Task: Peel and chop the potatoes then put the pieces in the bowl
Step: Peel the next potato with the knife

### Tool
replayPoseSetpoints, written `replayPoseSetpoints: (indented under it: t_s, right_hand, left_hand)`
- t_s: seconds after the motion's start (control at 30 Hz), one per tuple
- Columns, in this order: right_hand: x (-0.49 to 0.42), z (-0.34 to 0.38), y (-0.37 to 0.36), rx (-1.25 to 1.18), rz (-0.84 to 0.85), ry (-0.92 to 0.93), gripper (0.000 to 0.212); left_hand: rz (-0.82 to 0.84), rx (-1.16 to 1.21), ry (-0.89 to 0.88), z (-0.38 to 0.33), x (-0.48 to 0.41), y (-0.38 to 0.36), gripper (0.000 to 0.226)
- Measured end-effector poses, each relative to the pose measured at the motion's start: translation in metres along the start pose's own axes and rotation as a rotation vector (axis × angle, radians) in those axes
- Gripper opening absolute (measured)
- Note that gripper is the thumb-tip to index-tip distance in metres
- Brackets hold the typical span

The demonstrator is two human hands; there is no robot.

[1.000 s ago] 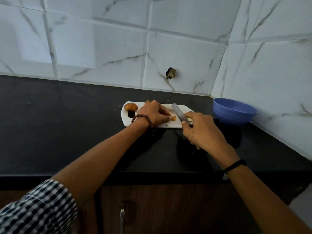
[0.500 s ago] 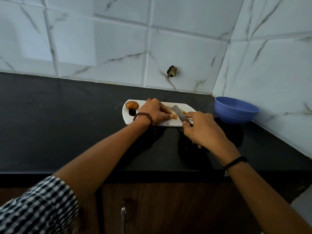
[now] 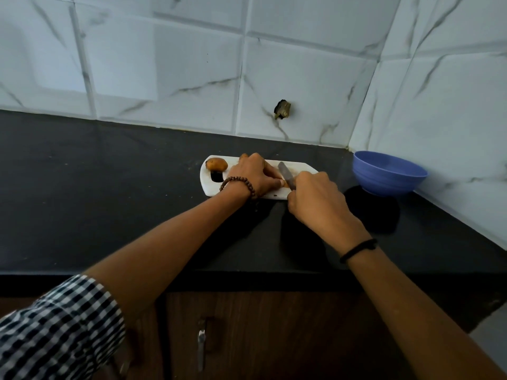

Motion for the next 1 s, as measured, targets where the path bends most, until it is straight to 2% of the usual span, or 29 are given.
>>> replayPoseSetpoints:
  t_s: [0.23, 0.37, 0.5, 0.63, 0.9, 1.0]
  right_hand:
    - [0.001, 0.004, -0.004, 0.059, 0.010, 0.006, 0.030]
    - [0.004, 0.006, -0.002, 0.045, 0.033, 0.003, 0.028]
    - [0.013, 0.003, 0.001, 0.027, 0.053, 0.011, 0.028]
    - [0.020, -0.005, 0.007, -0.014, 0.098, 0.013, 0.017]
    - [0.042, -0.029, 0.028, -0.054, 0.212, -0.057, 0.025]
    - [0.039, -0.035, 0.034, -0.131, 0.152, -0.059, 0.034]
  left_hand:
    - [-0.013, -0.018, -0.004, -0.003, 0.003, 0.001, 0.020]
    - [-0.029, -0.024, -0.011, -0.006, 0.007, 0.004, 0.002]
    - [-0.038, -0.026, -0.014, -0.006, 0.008, 0.004, 0.006]
    - [-0.033, -0.037, -0.016, -0.006, 0.009, 0.003, 0.011]
    - [-0.014, -0.035, -0.027, -0.006, 0.009, 0.001, 0.012]
    - [0.013, 0.022, -0.046, -0.004, 0.008, 0.003, 0.015]
Point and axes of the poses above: each hand's wrist, its own x-axis away from the middle knuckle, its own y-axis out of the back of the hand, z = x × y, the point moved 8 cm from there along -x, towards the middle knuckle, and after that the axes turned 10 degrees about -x, right-handed, at the moved point
